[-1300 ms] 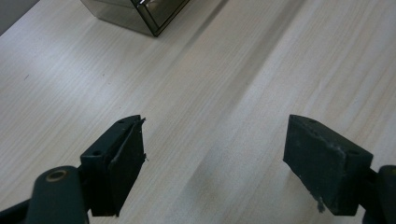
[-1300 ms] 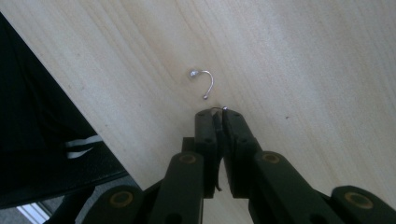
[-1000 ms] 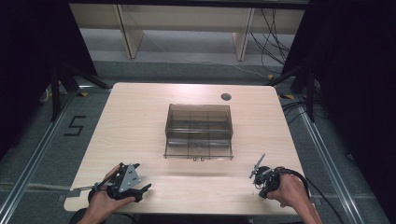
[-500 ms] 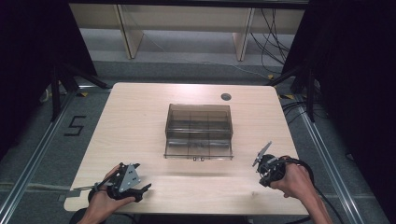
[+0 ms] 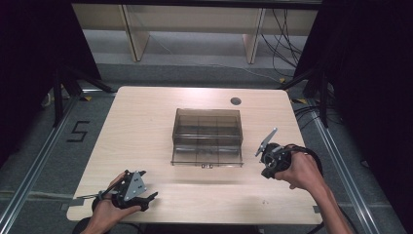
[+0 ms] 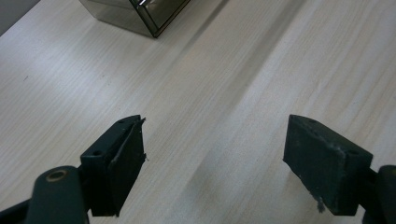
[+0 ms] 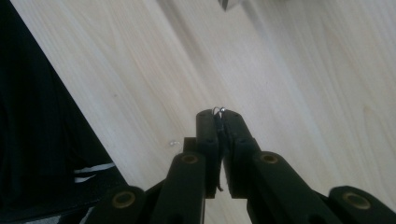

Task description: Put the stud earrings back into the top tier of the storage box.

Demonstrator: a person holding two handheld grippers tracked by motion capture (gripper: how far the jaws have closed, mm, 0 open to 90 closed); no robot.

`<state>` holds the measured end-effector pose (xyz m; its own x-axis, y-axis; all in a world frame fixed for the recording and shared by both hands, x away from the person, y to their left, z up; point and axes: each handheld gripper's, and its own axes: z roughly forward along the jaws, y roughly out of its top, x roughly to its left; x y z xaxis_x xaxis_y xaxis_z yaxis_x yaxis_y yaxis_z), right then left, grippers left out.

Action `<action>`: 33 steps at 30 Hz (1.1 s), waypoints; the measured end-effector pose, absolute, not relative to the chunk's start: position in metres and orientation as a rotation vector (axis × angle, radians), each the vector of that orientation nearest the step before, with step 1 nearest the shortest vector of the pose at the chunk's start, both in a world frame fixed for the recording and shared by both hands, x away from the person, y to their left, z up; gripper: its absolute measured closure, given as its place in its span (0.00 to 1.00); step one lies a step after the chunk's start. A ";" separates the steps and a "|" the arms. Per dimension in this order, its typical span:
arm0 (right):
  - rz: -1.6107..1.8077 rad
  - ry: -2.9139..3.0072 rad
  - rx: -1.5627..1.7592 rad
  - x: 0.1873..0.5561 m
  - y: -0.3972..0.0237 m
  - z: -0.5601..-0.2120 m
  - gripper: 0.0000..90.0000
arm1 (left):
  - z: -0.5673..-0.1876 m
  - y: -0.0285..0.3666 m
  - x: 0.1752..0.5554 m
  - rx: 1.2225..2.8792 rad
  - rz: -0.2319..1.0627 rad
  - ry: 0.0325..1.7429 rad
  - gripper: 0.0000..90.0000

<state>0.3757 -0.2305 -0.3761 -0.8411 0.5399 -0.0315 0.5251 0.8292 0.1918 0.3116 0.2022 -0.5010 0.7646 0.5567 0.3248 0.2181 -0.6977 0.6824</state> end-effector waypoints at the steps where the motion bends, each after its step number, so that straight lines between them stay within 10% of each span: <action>1: 0.284 2.928 0.837 0.378 -0.228 -0.374 0.97 | -0.501 0.202 0.312 2.319 0.694 0.577 0.22; 33: 0.197 3.027 0.640 0.455 -0.122 -0.383 0.96 | -0.501 0.203 0.311 2.316 0.679 0.564 0.22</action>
<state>0.4549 -0.1221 -0.3825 -0.9138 0.4059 -0.0145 0.4006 0.9066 0.1327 0.3113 0.2034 -0.5008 0.7730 0.5492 0.3176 0.2117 -0.6952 0.6870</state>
